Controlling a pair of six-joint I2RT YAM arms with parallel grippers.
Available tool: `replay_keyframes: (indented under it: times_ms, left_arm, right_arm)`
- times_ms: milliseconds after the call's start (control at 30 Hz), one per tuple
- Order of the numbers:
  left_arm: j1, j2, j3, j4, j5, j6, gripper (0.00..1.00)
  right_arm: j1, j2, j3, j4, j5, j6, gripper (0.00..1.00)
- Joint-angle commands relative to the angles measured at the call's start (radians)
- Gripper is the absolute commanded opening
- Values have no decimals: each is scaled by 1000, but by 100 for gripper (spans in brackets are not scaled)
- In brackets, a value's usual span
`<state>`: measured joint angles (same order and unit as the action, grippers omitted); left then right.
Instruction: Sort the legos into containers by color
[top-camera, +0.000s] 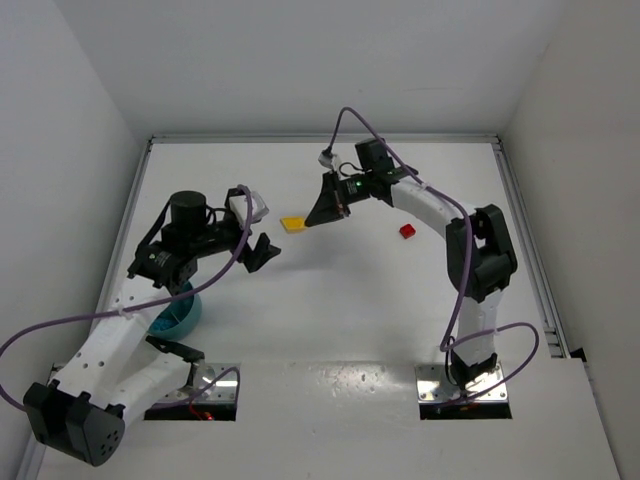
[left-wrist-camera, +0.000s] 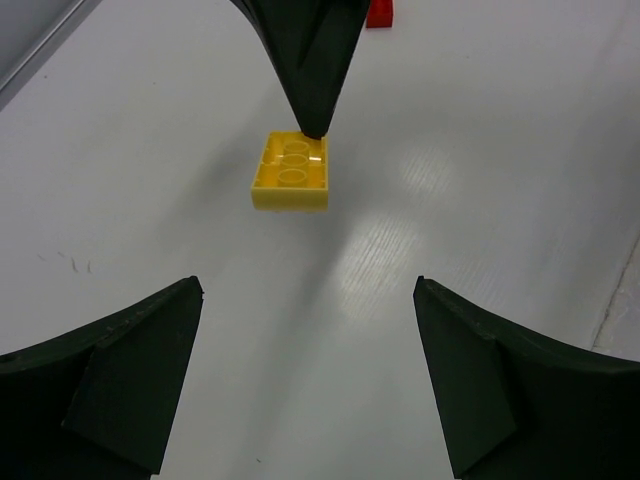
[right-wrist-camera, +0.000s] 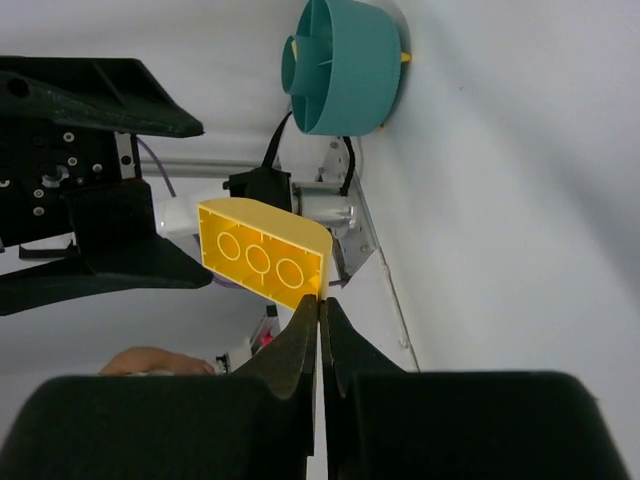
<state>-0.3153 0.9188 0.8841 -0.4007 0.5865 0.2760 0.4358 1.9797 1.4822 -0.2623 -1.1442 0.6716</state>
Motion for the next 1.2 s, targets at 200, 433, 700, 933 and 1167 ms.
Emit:
replay_keyframes:
  times_ms: [200,433,700,933,1167]
  left_arm:
    - [-28,20,7,57,-37,19,92]
    - [-28,29,18,76,-47,9,92]
    - [-28,29,27,76,-37,0,83]
    - [-38,38,27,85,-66,0,59]
    - [-38,38,27,85,-48,0,31]
  right_arm:
    - [55,-94,-5,43,-5,22,0]
    - [84,-113,-23,43,-5,22,0]
    - [103,-113,-3,43,-5,22,0]
    - [112,-113,-3,52,-5,22,0]
    - [121,-104,-3,71,-5,51,0]
